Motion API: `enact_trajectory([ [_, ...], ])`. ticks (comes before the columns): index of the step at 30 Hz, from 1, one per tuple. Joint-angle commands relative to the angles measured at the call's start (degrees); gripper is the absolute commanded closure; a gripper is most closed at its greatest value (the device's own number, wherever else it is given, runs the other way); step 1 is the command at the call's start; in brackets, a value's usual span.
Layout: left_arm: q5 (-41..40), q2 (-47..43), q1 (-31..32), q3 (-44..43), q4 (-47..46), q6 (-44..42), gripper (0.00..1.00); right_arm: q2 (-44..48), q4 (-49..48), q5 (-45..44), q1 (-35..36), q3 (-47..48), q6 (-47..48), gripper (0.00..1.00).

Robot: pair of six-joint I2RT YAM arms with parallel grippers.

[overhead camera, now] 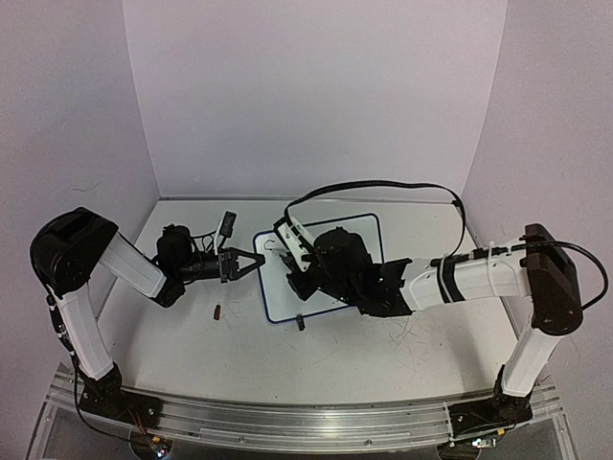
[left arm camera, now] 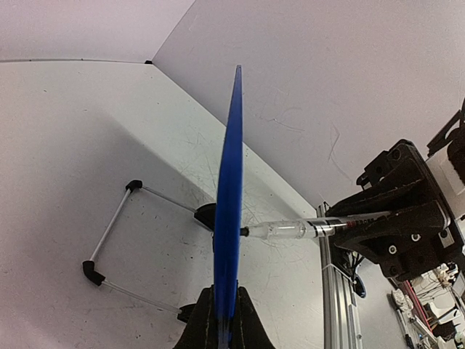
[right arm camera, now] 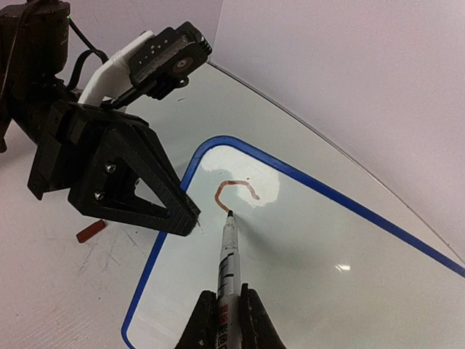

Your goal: Write a sentence on the whiteboard

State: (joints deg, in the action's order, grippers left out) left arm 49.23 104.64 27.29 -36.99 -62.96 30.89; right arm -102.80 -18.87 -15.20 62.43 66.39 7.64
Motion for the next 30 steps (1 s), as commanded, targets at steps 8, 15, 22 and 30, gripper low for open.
enact_trajectory([
  [8,0.1,-1.5,0.6,0.0,0.9,-0.9,1.0,3.6,-0.5,-3.7,-0.3,-2.6,-1.6,1.0],
  [15,0.1,-1.5,0.7,-0.1,1.1,-0.8,1.0,3.6,-0.5,-2.6,-0.1,-3.3,-2.2,1.0],
  [22,0.1,-1.6,0.7,-0.1,1.3,-1.0,1.0,3.0,-0.4,-2.1,0.6,-3.5,-2.7,1.0],
  [30,0.2,-1.7,0.7,-0.3,1.5,-1.2,1.0,2.7,-0.2,-1.5,1.0,-3.5,-3.0,1.0],
])
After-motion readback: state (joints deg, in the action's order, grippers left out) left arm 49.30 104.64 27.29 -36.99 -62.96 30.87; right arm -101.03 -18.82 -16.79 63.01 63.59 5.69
